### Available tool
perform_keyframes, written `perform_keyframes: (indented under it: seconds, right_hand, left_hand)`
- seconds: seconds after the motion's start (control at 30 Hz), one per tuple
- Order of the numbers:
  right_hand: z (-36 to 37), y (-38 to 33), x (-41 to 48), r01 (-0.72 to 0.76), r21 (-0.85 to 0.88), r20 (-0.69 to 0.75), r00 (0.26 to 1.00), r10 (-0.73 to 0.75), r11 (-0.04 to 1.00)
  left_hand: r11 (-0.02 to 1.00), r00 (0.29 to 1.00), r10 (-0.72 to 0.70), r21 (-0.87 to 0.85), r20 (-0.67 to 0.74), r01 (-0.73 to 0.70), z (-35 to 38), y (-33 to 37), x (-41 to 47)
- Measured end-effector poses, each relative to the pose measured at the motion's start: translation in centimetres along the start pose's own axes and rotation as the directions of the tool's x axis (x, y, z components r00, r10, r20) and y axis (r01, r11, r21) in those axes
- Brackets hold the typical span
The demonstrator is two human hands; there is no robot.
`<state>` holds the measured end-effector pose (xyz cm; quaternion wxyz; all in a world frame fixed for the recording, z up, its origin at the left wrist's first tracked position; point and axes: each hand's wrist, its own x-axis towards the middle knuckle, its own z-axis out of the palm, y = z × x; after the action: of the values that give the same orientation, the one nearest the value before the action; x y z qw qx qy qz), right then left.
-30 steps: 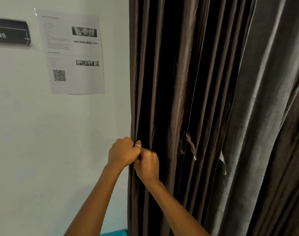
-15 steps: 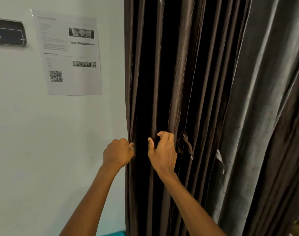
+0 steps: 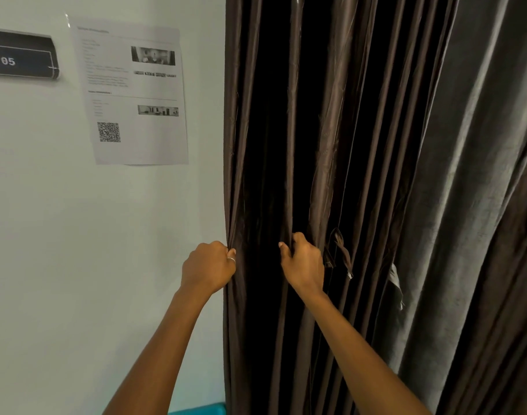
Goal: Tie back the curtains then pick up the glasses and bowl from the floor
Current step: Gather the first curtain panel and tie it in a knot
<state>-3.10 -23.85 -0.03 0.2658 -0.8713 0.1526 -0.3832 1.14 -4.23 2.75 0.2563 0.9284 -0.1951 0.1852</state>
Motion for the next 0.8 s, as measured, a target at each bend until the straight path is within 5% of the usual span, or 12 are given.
perform_keyframes:
  seconds: [0.4,0.6,0.8]
  right_hand:
    - [-4.7,6.1,3.1,-0.166,-0.032,-0.106,0.981,0.162,0.986]
    - [-5.2,6.3,2.1,-0.137,-0.022,-0.111,0.985,0.134,0.99]
    - [-3.7,2.5,-1.8,0.049,0.01,-0.09,0.995,-0.048,0.999]
  left_hand:
    - [0.996,0.994,-0.093,-0.009,-0.056,0.093,-2.7,-5.5,1.1]
    - [0.995,0.994,-0.094,-0.051,-0.058,0.091,-1.8,-4.7,1.2]
    - [0.997,0.999,-0.025,-0.07,-0.024,0.023,-0.2,-1.4,0.1]
